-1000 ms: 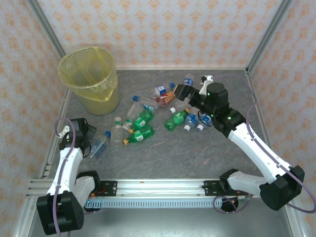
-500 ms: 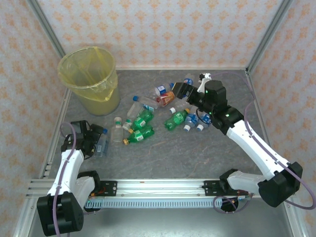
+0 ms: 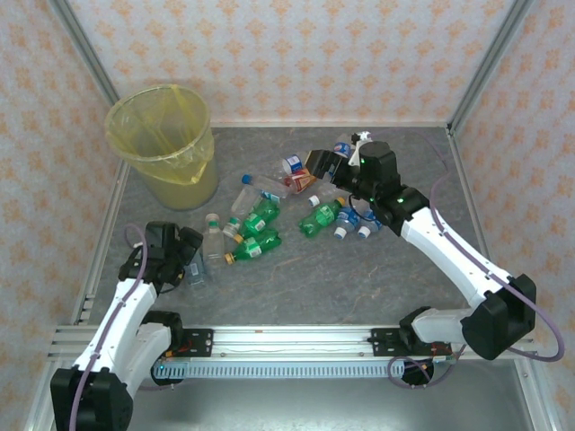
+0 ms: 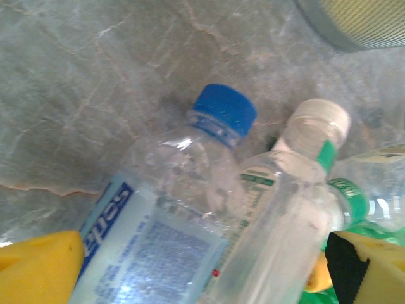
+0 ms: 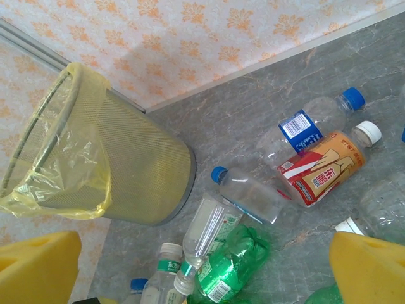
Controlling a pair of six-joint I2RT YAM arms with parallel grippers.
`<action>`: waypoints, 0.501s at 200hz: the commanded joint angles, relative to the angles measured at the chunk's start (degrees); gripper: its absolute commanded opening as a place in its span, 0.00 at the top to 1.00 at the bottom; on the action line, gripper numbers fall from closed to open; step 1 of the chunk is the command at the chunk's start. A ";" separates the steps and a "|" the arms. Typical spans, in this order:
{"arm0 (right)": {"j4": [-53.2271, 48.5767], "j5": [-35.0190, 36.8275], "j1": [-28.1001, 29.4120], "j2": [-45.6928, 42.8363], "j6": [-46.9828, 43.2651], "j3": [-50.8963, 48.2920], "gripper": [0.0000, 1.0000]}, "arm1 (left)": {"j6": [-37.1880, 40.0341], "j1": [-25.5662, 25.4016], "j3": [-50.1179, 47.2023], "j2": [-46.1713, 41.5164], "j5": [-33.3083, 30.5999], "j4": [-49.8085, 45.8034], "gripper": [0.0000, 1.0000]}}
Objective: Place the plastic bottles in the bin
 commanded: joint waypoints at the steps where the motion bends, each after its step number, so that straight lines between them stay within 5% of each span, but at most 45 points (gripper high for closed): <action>1: 1.18 0.40 0.47 -0.01 -0.99 1.17 0.00 | 1.42 -1.12 3.44 0.21 -5.94 -6.25 0.01; 57: 0.87 -0.76 0.91 1.41 -1.02 1.92 0.00 | 4.22 -2.94 4.15 -0.23 -4.56 -10.99 0.05; 74: -0.25 0.43 1.07 1.39 -1.59 2.44 0.00 | 5.89 -3.00 3.61 0.01 -1.47 -10.57 0.18; 100: -1.27 1.01 1.11 1.17 -2.83 3.45 0.00 | 6.25 -4.06 2.89 -0.28 -1.06 -11.31 0.18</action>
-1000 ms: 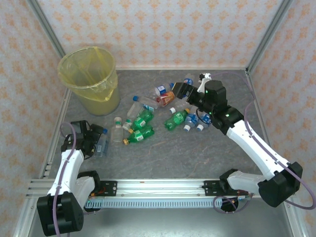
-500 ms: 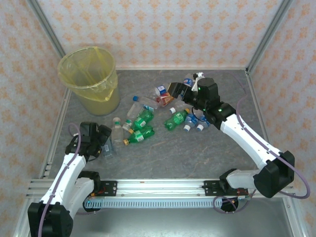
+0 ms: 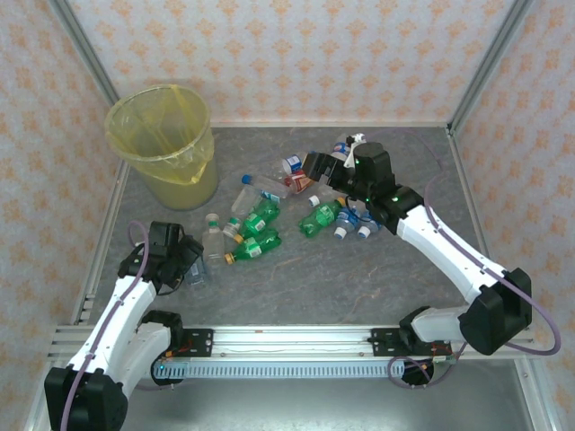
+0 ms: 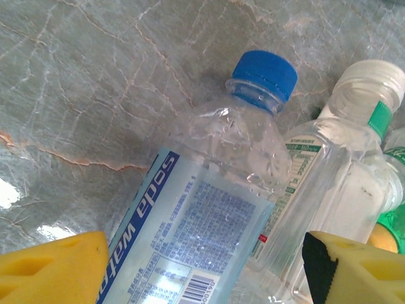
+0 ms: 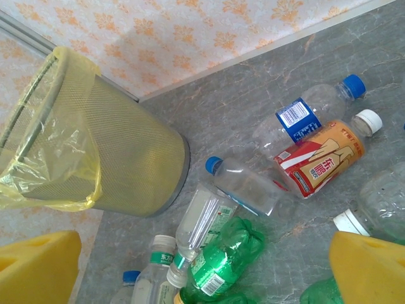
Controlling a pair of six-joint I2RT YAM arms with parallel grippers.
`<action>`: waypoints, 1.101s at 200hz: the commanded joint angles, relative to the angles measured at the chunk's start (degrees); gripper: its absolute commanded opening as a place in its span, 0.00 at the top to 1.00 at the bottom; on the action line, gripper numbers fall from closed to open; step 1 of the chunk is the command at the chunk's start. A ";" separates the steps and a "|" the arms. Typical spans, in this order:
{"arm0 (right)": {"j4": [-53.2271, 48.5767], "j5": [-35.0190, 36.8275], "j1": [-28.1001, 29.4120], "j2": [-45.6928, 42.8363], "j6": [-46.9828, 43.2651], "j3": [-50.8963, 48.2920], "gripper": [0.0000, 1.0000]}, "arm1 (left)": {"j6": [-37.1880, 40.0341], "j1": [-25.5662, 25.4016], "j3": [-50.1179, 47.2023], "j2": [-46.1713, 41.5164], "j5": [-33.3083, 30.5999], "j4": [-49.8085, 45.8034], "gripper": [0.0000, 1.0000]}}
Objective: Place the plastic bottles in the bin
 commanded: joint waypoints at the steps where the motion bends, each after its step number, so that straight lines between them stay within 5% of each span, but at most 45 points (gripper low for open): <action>1: -0.82 0.99 0.35 -0.54 -2.09 3.30 0.00 | 1.84 -1.18 -0.06 -0.65 1.14 -3.02 0.18; 119: -1.16 1.04 0.43 -1.79 -1.96 2.68 0.00 | -4.76 -11.77 -3.52 3.56 1.74 4.60 0.17; 220: -1.69 1.61 0.43 -4.73 -1.56 0.46 0.00 | -4.86 -11.58 -0.23 2.15 -8.04 -1.72 0.18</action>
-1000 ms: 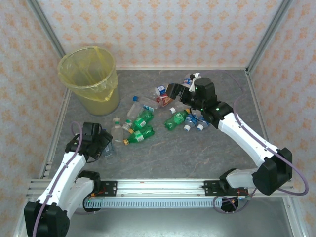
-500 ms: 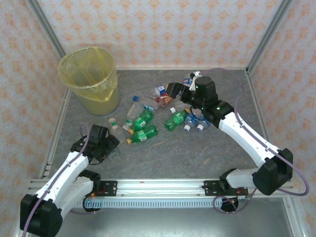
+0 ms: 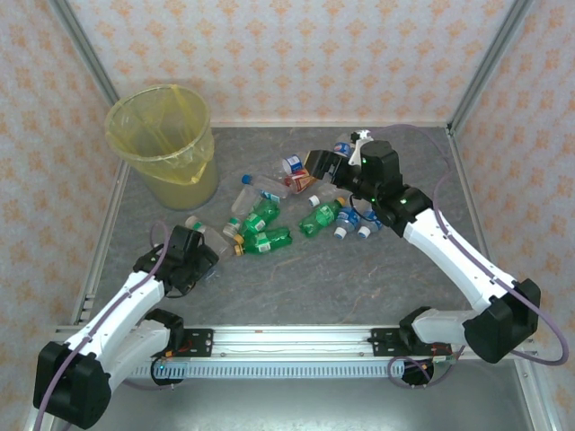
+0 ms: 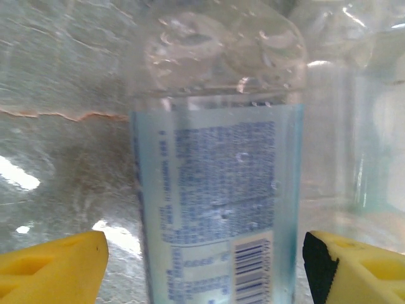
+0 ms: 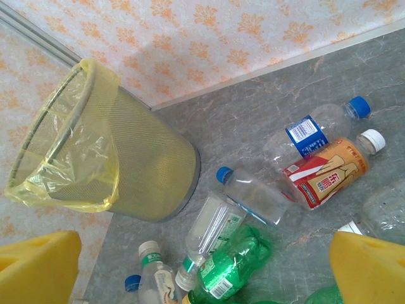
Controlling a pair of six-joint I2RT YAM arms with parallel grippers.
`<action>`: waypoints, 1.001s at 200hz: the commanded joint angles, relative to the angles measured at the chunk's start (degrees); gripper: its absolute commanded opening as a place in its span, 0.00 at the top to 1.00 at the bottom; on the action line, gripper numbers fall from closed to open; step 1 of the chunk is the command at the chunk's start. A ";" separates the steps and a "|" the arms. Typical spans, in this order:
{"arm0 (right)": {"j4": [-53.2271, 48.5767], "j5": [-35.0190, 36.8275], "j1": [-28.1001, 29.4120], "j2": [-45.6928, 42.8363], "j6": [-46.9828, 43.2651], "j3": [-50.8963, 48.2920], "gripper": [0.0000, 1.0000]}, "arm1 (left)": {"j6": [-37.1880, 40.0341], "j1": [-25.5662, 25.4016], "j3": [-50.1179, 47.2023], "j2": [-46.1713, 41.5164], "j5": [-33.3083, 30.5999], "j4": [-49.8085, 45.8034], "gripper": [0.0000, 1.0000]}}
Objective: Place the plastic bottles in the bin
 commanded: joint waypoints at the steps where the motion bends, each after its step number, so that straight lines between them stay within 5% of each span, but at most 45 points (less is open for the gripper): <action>1: -0.41 1.28 0.43 -1.73 -0.18 -0.72 0.00 | -1.24 0.04 2.35 -1.88 -5.15 -4.00 0.18; 84: 0.06 0.16 0.44 -1.48 -0.07 -1.06 0.00 | 4.56 5.76 2.16 2.29 -1.33 0.68 0.22; 200: -0.21 -0.30 0.43 -1.87 0.11 -2.07 0.01 | 6.71 5.89 1.06 9.02 0.83 6.44 0.19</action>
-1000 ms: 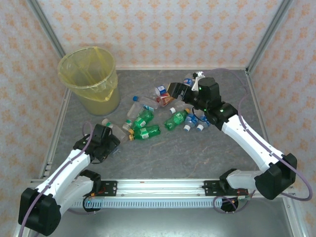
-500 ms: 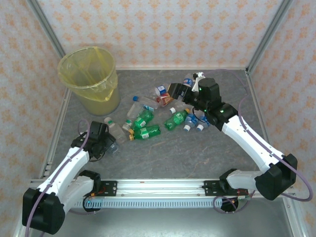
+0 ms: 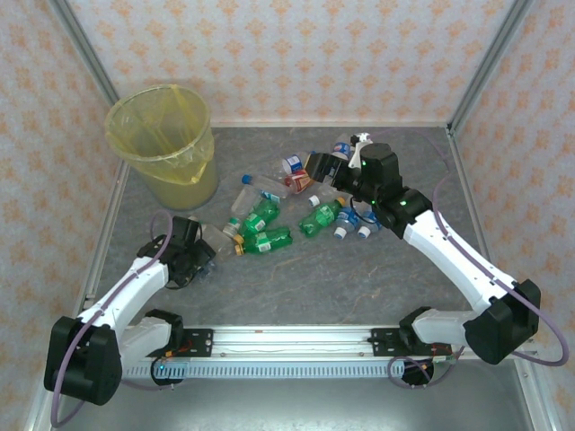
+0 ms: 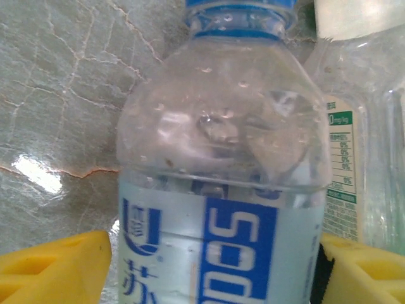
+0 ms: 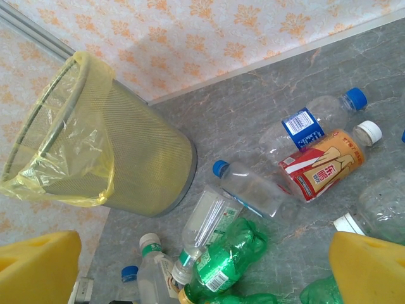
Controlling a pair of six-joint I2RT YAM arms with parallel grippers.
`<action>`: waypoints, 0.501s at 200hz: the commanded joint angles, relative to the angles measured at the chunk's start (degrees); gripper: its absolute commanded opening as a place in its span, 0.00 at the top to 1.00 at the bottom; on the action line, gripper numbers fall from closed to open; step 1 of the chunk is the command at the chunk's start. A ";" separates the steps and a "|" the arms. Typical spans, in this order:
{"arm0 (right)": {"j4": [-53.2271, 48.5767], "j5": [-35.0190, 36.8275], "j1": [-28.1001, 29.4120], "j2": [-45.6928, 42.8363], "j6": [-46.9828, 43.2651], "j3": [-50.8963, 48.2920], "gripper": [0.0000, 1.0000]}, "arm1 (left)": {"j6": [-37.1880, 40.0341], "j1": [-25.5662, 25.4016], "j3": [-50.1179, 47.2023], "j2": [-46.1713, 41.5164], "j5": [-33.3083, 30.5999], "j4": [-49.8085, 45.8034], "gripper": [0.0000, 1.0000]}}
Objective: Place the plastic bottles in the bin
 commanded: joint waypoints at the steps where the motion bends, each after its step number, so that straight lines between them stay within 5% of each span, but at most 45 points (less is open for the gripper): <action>1: -0.06 0.09 0.43 -1.52 0.12 -0.83 0.00 | 0.99 0.44 -0.77 -0.24 0.18 1.47 0.19; 56: -0.09 0.01 0.46 -0.85 -0.20 -0.27 0.00 | 1.16 0.42 -2.06 1.35 0.93 3.95 0.17; 100: -0.50 -0.35 0.43 -0.12 -0.46 0.49 0.00 | 0.42 0.48 -2.25 -0.19 1.12 4.44 0.35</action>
